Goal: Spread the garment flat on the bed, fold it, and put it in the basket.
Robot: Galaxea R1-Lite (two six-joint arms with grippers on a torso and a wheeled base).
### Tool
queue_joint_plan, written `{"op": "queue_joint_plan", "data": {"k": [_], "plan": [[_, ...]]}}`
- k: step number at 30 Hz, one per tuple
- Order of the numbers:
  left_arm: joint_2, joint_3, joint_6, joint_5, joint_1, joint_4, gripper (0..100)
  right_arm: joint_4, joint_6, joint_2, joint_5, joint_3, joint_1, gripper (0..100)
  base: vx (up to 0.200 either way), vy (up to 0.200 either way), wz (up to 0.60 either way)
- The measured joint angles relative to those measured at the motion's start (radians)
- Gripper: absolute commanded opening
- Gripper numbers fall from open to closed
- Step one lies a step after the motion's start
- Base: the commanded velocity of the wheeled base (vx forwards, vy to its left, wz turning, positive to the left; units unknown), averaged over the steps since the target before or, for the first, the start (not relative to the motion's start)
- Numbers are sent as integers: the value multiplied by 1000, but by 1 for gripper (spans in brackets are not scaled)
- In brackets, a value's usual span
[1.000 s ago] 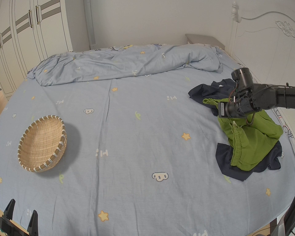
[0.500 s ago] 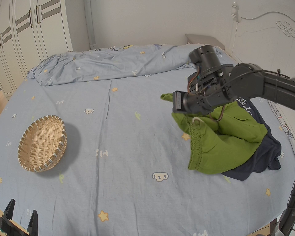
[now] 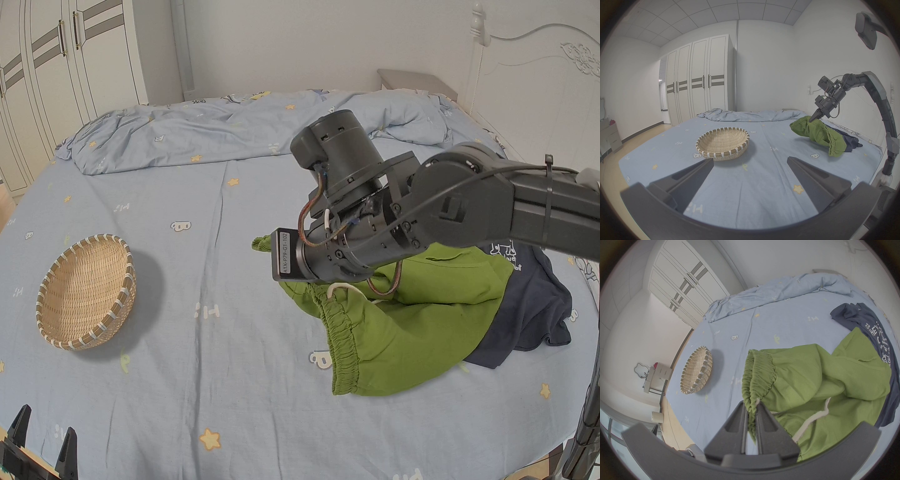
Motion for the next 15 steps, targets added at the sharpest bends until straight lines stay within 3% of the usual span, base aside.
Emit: {"op": "queue_joint_plan", "data": {"k": [6,15], "plan": [[0,0,0,0,0,0,100,-91,-61,-21,-7,1,7,0,0,0,0],[0,0,0,0,0,0,100,-521,-139,-71,-12,229,17,0,0,0,0]]}}
